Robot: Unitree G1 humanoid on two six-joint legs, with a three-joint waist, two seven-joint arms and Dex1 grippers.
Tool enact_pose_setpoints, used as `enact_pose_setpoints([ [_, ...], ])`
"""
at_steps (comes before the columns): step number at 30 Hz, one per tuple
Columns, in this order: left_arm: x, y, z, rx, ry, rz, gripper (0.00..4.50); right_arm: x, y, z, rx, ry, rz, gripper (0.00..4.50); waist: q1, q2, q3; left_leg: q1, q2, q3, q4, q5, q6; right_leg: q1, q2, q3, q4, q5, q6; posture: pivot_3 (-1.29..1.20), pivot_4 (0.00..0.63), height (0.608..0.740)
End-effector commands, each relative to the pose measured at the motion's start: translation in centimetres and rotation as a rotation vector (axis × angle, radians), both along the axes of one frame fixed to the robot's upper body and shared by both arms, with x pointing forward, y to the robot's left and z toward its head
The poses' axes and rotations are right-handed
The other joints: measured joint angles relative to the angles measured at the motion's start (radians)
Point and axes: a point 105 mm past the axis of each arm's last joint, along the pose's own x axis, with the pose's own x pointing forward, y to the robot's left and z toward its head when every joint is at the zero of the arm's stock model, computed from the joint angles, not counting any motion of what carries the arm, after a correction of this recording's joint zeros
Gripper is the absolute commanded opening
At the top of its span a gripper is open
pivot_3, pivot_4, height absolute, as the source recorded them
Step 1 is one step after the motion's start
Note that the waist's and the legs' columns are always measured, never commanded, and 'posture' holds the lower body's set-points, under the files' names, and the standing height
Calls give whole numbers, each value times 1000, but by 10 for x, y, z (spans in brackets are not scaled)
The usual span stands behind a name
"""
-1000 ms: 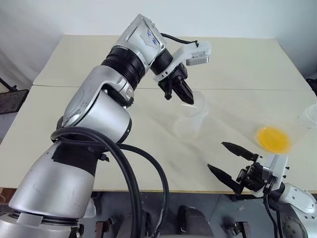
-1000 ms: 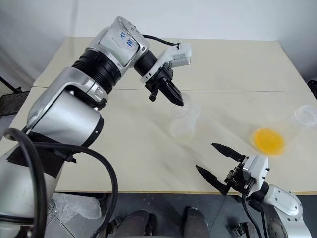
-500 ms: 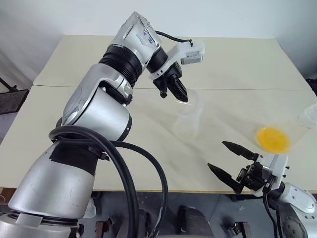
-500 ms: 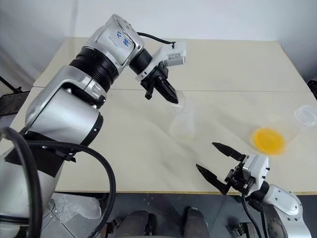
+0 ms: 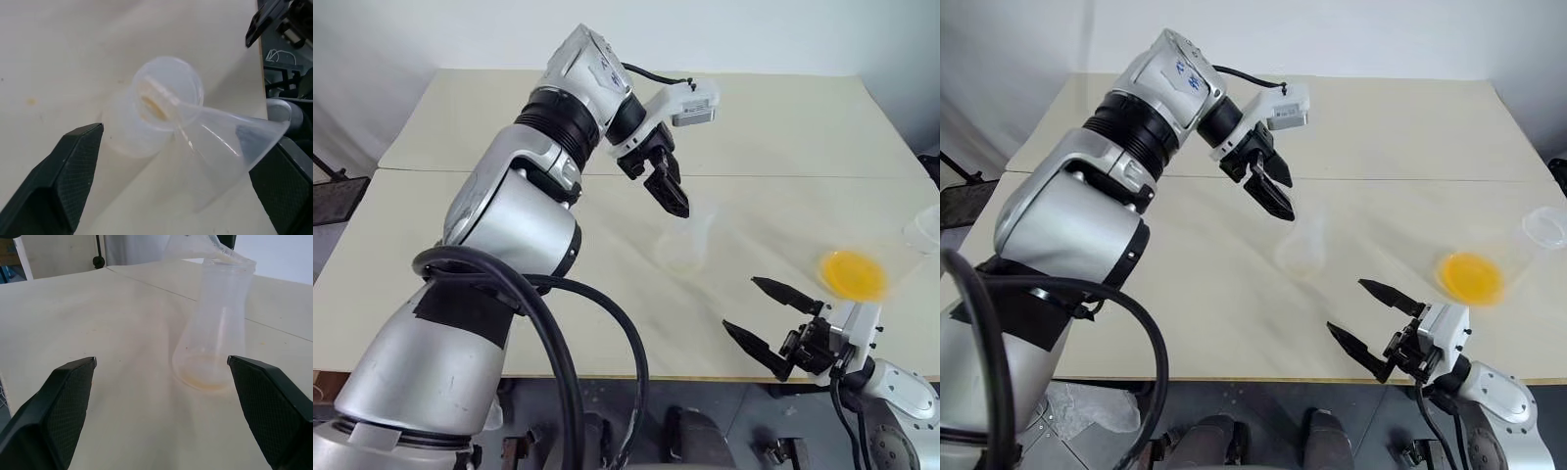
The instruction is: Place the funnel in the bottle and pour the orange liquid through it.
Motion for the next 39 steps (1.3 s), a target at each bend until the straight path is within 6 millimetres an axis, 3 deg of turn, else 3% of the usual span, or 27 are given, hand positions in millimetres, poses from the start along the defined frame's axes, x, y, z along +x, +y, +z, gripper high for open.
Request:
enact_pose_setpoints([
  [1,-17,-7,20,-10,25,-105,4461,-1,2,7,4,-37,6,4500,0,0,0,0,0,0,0,0,0,0,0,0,0,0,0,0,150,740],
  [14,-9,-11,24,-56,-41,-58,4461,0,3,6,10,-41,-2,4500,0,0,0,0,0,0,0,0,0,0,0,0,1,0,0,0,150,740],
  [29,14,-19,28,-184,-174,90,4461,2,4,7,9,-42,-3,4500,0,0,0,1,0,0,1,0,0,-1,-1,0,3,0,0,0,150,740],
  [39,12,0,56,-314,-215,22,4461,2,3,9,12,-42,-6,4500,-3,0,0,1,0,2,0,0,0,-2,-1,1,5,0,0,0,150,740],
])
